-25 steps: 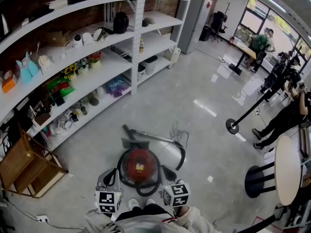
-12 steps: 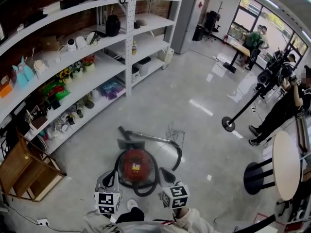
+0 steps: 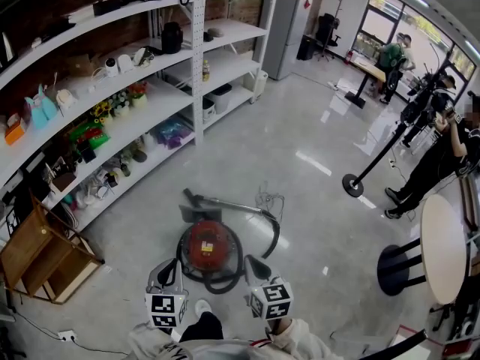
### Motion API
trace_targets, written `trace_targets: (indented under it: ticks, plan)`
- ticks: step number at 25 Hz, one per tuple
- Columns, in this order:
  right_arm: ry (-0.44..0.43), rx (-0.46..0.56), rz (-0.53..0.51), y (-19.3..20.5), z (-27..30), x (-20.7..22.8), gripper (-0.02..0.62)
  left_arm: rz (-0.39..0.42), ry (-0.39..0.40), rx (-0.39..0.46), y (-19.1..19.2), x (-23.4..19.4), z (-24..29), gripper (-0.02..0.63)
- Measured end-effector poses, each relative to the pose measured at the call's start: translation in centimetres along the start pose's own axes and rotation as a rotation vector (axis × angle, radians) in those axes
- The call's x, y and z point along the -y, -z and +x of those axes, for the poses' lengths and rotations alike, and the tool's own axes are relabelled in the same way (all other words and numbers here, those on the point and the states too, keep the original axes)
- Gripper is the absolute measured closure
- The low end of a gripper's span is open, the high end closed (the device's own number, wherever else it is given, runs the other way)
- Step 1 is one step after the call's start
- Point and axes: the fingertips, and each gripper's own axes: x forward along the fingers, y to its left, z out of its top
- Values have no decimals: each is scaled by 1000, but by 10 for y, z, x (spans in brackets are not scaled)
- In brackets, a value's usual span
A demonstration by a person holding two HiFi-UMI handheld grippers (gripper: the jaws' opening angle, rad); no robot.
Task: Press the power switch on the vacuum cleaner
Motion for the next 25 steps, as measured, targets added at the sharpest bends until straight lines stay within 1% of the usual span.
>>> trace_targets:
  ticks: [5, 11, 20, 25]
  plan:
    - [-17, 16, -4, 9, -20, -4, 594, 10, -21, 25, -1, 11, -18, 606]
    - [-39, 23, -7, 21, -44, -9, 594, 9, -45, 26, 8, 26, -43, 606]
    - [-33, 37, 0, 49, -94, -3, 594, 21, -43, 41, 22, 66, -76, 606]
    - [-39, 54, 0, 56, -113, -4, 594, 29, -54, 47, 27, 78, -93, 606]
